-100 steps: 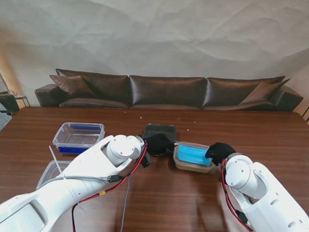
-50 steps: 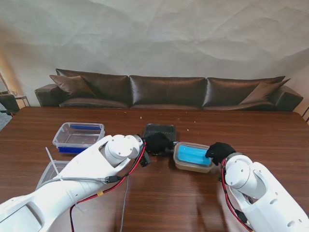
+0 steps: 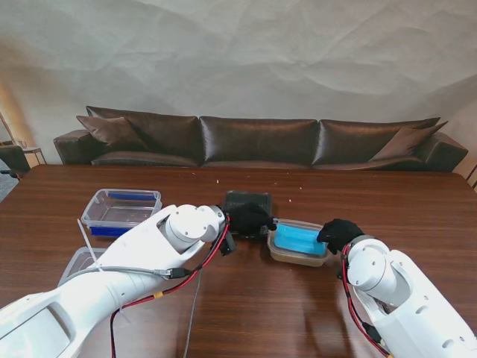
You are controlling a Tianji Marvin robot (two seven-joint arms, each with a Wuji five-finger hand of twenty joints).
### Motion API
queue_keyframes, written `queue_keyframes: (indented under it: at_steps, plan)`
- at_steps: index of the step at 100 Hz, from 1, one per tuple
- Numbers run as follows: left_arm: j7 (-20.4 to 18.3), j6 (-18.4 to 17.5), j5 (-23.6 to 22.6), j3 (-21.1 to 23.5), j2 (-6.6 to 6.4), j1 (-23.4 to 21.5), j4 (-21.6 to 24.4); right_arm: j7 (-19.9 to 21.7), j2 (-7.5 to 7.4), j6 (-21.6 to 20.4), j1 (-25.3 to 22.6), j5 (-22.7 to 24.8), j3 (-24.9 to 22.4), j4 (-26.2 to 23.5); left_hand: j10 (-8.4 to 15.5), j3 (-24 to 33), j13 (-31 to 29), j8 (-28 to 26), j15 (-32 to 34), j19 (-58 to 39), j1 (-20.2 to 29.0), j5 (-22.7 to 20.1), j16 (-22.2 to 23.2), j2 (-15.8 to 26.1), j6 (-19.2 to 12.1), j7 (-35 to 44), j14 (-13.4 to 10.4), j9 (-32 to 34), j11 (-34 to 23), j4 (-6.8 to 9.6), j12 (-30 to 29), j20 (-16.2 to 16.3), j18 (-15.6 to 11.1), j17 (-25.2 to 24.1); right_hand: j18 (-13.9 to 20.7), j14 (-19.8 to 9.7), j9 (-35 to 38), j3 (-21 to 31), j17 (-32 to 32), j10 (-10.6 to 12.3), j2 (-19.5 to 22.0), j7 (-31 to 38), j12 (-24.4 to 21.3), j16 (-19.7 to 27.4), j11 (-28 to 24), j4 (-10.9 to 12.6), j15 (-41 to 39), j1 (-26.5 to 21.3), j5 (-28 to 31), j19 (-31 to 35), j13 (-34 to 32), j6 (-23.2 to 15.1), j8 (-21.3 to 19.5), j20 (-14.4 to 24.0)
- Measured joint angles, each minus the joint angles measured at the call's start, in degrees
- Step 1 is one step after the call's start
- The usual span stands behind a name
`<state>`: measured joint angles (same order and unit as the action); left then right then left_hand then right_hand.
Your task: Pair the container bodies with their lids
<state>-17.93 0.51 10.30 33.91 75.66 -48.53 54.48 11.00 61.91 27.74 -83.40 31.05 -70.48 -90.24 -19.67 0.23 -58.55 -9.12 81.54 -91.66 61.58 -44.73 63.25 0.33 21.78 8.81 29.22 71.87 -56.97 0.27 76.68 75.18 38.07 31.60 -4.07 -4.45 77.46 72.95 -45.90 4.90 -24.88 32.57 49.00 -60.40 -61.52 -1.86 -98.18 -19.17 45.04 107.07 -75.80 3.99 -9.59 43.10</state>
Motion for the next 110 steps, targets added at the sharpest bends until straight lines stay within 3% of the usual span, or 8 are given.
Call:
queue_keyframes:
  at_steps: [33, 110]
  plan:
    - [-2.2, 0.0, 0.4, -1.4, 0.41, 0.6, -0.8, -0.9, 0.23, -0.4, 0.0, -0.1, -0.1, 0.5, 0.0, 0.0, 0.0, 0.0, -0.1, 0.0, 0.0, 0.2, 0.0, 0.0, 3.7, -0.5, 0.0, 0.0, 0.1, 0.0, 0.0, -0.1, 0.0, 0.0, 0.0, 0.0, 0.0, -0.1, 0.0, 0.0, 0.0, 0.1, 0.0, 0.0, 0.0, 0.0, 0.0, 0.1, -1.2, 0.0, 0.0, 0.5, 0.0, 0.0]
    - [-5.3, -0.4, -1.2, -4.6, 0.54, 3.2, -1.9, 0.0, 0.05, -1.1, 0.0, 1.0, -0.3, 0.6, 0.0, 0.0, 0.0, 1.5, -0.1, 0.1, 0.0, 1.0, 0.0, 0.0, 3.9, -2.3, 0.0, 0.0, -0.1, 0.0, 0.0, -0.1, 0.0, 0.0, 0.0, 0.0, 0.0, -0.1, 0.0, 0.0, 0.6, 0.1, 0.0, 0.0, 0.0, 0.0, 0.0, 0.1, -1.8, 0.0, 0.0, 0.5, -0.1, 0.0]
